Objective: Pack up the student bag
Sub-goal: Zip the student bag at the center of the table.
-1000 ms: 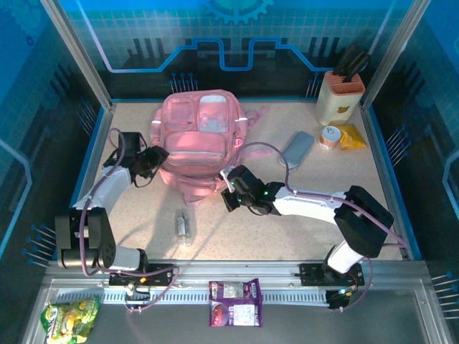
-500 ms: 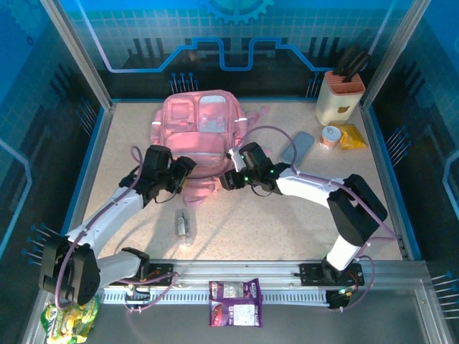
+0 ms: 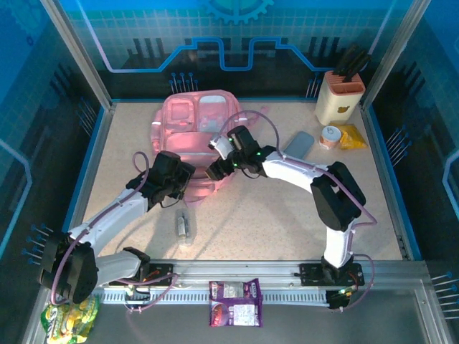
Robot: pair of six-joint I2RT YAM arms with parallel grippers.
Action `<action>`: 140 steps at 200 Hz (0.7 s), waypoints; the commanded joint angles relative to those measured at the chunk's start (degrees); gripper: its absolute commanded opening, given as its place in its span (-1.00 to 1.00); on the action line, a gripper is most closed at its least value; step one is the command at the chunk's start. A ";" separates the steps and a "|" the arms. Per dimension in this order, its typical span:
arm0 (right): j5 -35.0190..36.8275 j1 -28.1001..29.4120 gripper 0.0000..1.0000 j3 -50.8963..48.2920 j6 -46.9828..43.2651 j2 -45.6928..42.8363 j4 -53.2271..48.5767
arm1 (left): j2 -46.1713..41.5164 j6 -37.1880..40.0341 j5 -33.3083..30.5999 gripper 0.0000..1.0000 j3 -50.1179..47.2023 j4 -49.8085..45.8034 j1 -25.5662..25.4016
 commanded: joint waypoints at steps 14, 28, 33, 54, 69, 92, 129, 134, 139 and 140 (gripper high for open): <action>7.52 4.16 0.85 3.86 -17.12 4.47 -1.33 | -1.78 0.33 -3.00 0.28 -1.54 -2.85 1.24; 9.54 4.44 0.88 6.64 -18.30 6.66 -2.13 | -1.93 0.58 -2.44 0.28 -2.18 -2.44 1.91; 10.61 4.58 0.88 7.59 -19.14 7.46 -2.24 | -1.92 0.69 -2.31 0.28 -2.30 -2.53 2.09; 14.56 5.30 0.88 9.67 -23.58 10.61 -1.29 | -2.20 0.83 -2.20 0.28 -2.79 -3.14 2.97; 17.62 5.14 0.83 11.89 -25.09 13.16 -1.04 | -2.67 0.98 -1.78 0.28 -3.24 -2.94 3.70; 18.92 5.07 0.62 15.47 -25.72 15.16 -2.72 | -2.77 1.50 -1.37 0.28 -3.38 -3.02 4.25; 15.82 5.08 -0.04 17.23 -25.29 13.07 -3.97 | -2.77 2.03 -0.36 0.29 -3.98 -2.68 5.27; 15.60 5.03 -0.21 17.87 -25.33 13.19 -4.85 | -2.79 2.04 -0.13 0.29 -4.22 -2.46 5.46; 15.85 5.02 -0.36 18.76 -25.33 13.32 -5.39 | -2.89 2.09 0.09 0.29 -4.47 -2.11 5.62; 15.99 5.02 -0.38 18.84 -25.33 13.37 -5.42 | -2.88 2.11 0.13 0.29 -4.45 -2.08 5.64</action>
